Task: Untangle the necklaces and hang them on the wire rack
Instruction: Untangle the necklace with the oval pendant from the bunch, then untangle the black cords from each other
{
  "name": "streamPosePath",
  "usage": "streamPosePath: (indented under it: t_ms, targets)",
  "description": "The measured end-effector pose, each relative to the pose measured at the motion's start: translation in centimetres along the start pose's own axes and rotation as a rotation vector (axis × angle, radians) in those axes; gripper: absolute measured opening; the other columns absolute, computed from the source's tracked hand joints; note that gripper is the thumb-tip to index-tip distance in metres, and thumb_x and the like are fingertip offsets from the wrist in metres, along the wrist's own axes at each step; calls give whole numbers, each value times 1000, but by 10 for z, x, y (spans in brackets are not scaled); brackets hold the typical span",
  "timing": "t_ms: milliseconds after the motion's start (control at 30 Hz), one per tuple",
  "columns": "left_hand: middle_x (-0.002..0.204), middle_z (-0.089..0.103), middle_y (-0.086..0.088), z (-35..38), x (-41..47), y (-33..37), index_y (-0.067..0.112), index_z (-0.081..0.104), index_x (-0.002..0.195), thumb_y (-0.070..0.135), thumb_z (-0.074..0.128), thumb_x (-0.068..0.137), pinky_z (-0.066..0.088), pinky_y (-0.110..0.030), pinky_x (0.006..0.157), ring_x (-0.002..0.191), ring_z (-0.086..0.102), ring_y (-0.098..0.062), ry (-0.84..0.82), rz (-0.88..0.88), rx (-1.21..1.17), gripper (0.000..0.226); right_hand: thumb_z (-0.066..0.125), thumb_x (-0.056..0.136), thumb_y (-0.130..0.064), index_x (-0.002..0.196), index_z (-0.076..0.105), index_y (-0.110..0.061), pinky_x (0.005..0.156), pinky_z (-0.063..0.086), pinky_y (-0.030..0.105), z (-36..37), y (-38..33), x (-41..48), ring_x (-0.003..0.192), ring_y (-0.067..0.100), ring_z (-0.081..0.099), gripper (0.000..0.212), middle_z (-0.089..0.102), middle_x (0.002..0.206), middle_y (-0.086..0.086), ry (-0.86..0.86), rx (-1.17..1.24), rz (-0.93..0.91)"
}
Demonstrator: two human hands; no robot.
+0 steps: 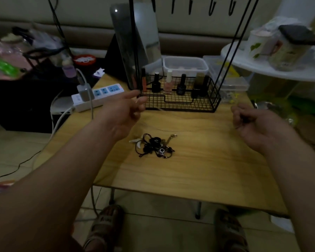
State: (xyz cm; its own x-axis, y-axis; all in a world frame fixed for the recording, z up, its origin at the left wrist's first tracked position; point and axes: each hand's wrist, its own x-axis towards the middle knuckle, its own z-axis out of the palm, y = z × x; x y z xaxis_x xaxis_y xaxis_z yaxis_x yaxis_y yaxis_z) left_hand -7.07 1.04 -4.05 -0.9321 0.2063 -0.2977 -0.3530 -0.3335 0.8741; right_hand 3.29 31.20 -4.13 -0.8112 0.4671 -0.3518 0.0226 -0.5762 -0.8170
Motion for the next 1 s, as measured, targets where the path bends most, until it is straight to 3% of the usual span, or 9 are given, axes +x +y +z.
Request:
streamPosePath:
  t_ms: [100,267,367,433,500,600,767,900,1000]
  targets:
    - [96,73,-11,-6,6,-6,8,60,128,-13,42,98,47,-20,56,69,64,-13,116,19,160,41,38,102,11,131,46,-3,63,55,19,7,9,7,76,13,59,33,59,104,16,-17,-109,-1]
    - [101,68,-17,-12,10,-11,4,61,122,-10,50,100,54,-28,68,81,65,-21,185,96,360,28,49,98,12,129,56,3,59,54,30,3,17,17,75,23,64,33,65,90,16,85,-576,-124]
    - [117,67,-12,-17,9,-11,19,66,119,3,53,103,55,-31,89,101,67,-20,201,189,594,26,54,97,2,130,65,-11,86,60,39,-2,16,20,96,20,69,38,72,108,7,118,-928,-278]
    - [133,62,-6,-17,3,-10,30,68,124,14,55,103,54,-42,103,121,60,-25,248,230,735,30,50,97,3,132,66,-15,91,57,37,-4,13,18,104,20,68,42,70,120,4,135,-1018,-332]
    - [132,57,1,-13,-5,-10,29,65,133,12,53,104,55,-41,100,120,58,-22,273,256,752,36,45,99,7,133,64,-13,82,54,27,-7,12,16,102,19,68,44,66,122,6,143,-994,-334]
    - [135,55,3,-7,-12,-12,26,62,136,8,52,102,57,-34,82,109,61,-18,279,318,747,40,47,97,5,129,66,-16,89,50,27,-14,11,13,112,20,64,43,68,121,3,187,-1035,-389]
    - [130,63,2,6,-31,-14,27,64,127,12,54,103,56,-37,92,117,62,-20,215,428,774,30,47,98,2,116,68,-22,90,50,30,-19,12,-5,112,18,65,37,71,115,1,189,-1048,-458]
    - [112,67,10,12,-48,-12,26,68,117,15,55,105,53,-24,66,91,65,-8,114,486,859,21,55,100,-7,100,71,-27,84,52,31,-5,23,-32,99,11,68,26,74,102,-5,32,-1130,-509]
    - [108,66,11,10,-56,-13,26,68,112,12,56,104,63,-41,77,90,69,-17,34,501,918,20,61,100,-15,106,72,-25,79,47,21,16,40,-52,95,6,64,16,70,100,-12,-186,-1315,-512]
